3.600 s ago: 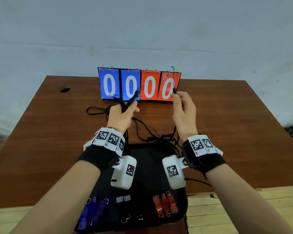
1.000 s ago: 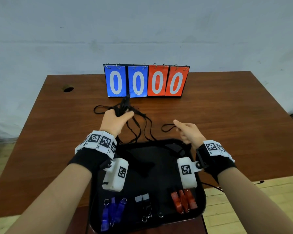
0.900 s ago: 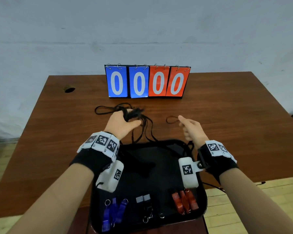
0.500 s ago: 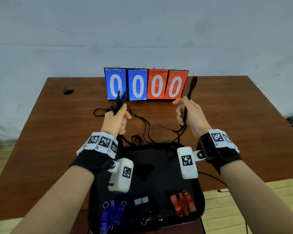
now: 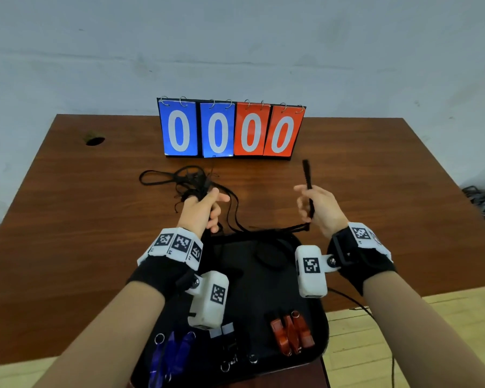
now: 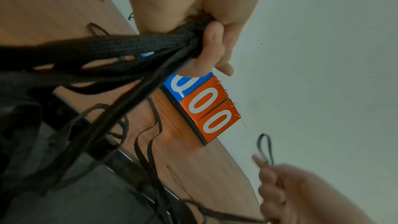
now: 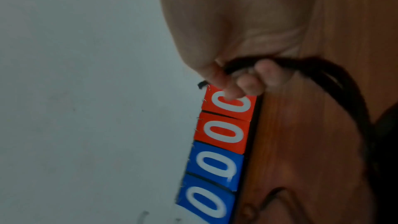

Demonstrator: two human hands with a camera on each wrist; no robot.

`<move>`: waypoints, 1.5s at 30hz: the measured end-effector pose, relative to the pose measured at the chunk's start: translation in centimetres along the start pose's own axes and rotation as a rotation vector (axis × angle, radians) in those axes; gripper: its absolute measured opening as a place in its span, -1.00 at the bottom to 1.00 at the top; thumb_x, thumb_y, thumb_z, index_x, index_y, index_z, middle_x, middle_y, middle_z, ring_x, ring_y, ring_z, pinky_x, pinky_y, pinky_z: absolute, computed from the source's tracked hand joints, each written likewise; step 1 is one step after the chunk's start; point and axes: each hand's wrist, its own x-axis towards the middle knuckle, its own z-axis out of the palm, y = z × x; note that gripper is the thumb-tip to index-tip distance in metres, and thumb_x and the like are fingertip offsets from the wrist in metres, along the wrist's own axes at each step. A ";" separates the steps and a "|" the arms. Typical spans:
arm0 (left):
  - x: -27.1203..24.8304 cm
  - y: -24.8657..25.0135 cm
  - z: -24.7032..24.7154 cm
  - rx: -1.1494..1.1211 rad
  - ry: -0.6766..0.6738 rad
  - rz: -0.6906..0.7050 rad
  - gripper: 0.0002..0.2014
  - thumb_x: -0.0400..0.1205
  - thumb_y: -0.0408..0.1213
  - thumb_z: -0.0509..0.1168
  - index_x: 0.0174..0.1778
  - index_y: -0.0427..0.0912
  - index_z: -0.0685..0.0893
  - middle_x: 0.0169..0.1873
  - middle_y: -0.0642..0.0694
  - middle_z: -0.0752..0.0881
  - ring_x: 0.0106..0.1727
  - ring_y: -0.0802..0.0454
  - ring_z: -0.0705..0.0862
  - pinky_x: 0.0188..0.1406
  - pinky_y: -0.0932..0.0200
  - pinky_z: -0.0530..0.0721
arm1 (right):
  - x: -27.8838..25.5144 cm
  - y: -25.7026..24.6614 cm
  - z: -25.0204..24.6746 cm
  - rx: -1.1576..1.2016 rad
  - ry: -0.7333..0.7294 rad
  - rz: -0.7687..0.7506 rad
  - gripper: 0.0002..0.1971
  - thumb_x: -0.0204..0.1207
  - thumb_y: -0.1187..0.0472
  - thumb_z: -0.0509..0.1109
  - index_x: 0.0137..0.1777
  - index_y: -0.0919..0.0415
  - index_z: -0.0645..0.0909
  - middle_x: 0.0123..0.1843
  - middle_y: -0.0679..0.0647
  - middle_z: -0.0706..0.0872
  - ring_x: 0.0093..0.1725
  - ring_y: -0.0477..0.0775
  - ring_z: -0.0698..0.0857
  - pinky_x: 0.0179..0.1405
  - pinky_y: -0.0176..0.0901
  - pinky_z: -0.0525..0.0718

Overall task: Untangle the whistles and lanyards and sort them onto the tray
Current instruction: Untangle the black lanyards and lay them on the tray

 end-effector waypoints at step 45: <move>-0.3 -2.8 2.5 0.050 -0.023 0.083 -0.72 0.72 -0.27 0.09 -0.16 -0.22 0.68 -0.39 -0.05 0.61 -0.48 0.27 0.62 -0.38 0.42 0.66 | -1.5 3.1 3.7 -0.607 -0.006 -0.288 -0.95 0.46 0.25 0.45 -0.14 0.17 0.63 -0.08 -0.01 0.67 0.00 -0.14 0.64 0.01 -0.34 0.59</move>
